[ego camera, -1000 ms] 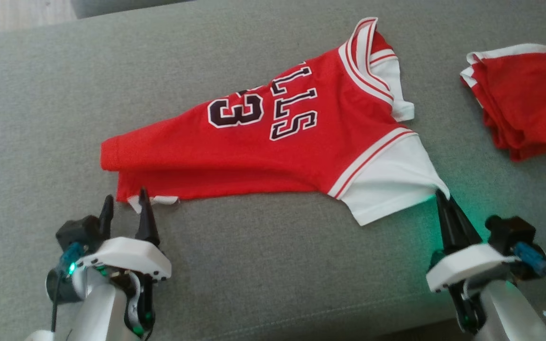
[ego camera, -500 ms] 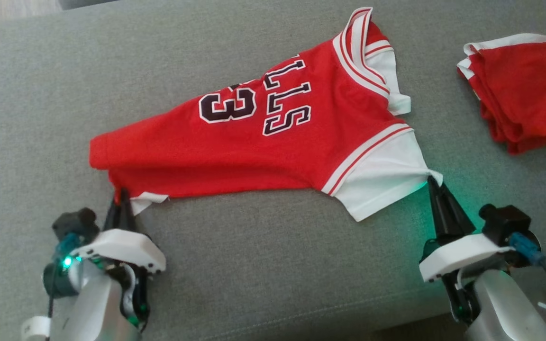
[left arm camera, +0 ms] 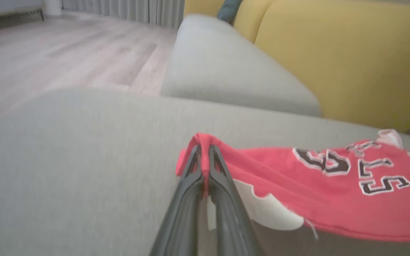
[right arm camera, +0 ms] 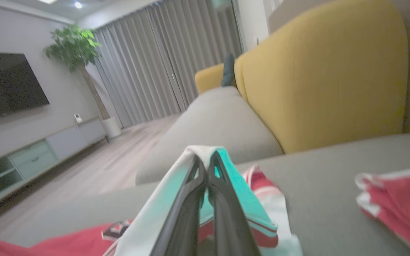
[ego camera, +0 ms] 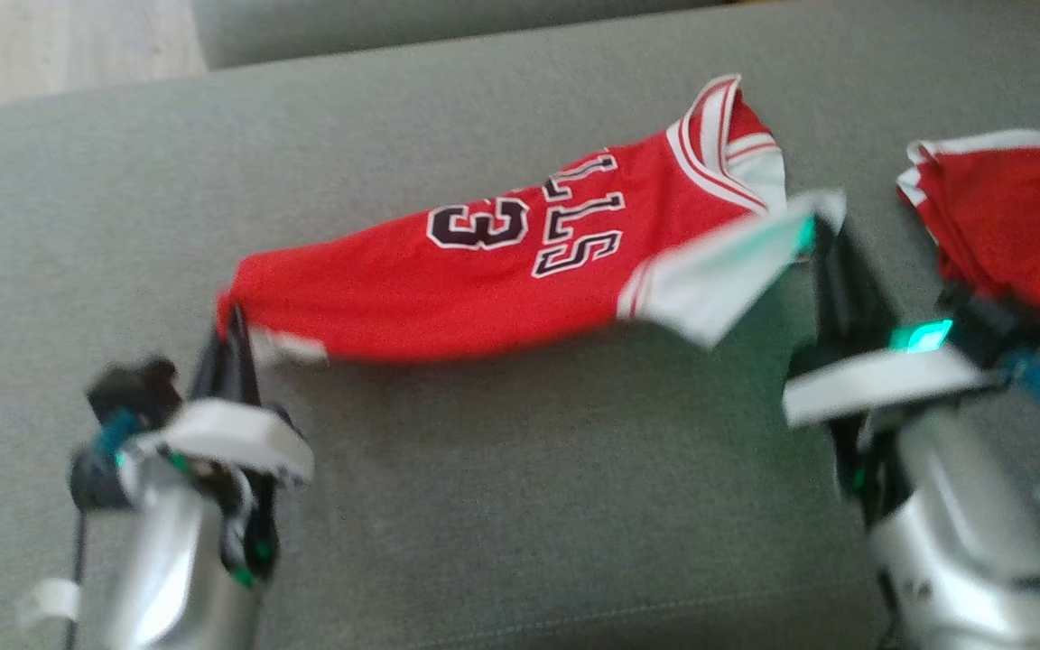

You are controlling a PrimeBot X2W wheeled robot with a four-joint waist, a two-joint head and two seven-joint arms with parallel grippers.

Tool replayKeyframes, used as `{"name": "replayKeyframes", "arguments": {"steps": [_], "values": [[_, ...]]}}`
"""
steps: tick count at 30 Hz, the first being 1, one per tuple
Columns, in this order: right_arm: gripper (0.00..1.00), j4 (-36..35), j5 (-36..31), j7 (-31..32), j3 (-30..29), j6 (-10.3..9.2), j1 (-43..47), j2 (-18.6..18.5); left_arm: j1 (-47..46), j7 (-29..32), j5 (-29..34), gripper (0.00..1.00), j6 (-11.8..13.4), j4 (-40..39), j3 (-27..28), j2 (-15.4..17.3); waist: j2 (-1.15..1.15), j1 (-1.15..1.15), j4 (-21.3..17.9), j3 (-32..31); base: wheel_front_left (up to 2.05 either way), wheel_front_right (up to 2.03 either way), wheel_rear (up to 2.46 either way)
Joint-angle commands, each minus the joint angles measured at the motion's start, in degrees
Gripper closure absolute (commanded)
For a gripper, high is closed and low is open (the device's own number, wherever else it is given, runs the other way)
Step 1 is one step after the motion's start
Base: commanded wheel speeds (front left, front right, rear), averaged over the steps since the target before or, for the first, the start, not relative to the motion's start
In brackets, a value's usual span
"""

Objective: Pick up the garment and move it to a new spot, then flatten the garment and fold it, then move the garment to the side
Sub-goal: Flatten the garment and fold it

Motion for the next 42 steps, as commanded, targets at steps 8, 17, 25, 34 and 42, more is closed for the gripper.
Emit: {"name": "replayKeyframes", "arguments": {"steps": [8, 17, 25, 34, 42], "values": [[1.00, -10.0, 3.8, -0.3, -0.6, 0.37, -15.9, -4.6, -14.7, -0.3, 4.8, 1.00, -4.6, -13.1, 6.4, 5.8, 0.00, 0.00, 3.9, -6.0, 0.00, 0.00, 0.00], [1.00, -14.8, 5.1, -0.3, -0.4, 0.37, -30.4, -10.8, -27.2, 2.3, 7.6, 1.00, -6.1, -19.1, 5.7, 11.7, 0.00, 0.00, 5.2, -6.6, 0.00, 0.00, 0.00], [1.00, -6.5, 2.9, 3.3, -2.5, 0.37, -39.9, -11.6, -34.2, 9.8, 6.9, 1.00, -5.1, -15.9, 4.9, 11.3, 0.00, 0.00, 7.1, 0.5, 0.00, 0.00, 0.00], [1.00, 10.5, -4.1, 0.1, -11.3, 0.37, -57.7, -7.6, -50.3, 1.8, 10.8, 1.00, -1.5, -0.6, 3.5, 12.0, 0.00, 0.00, 5.7, 9.9, 0.00, 0.00, 0.00], [1.00, 11.3, -10.6, -0.3, -18.0, 0.37, -60.3, -5.0, -57.4, -0.3, 11.0, 1.00, 0.4, 2.6, 4.3, 10.6, 0.00, 0.00, 4.5, 14.0, 0.00, 0.00, 0.00]]}}
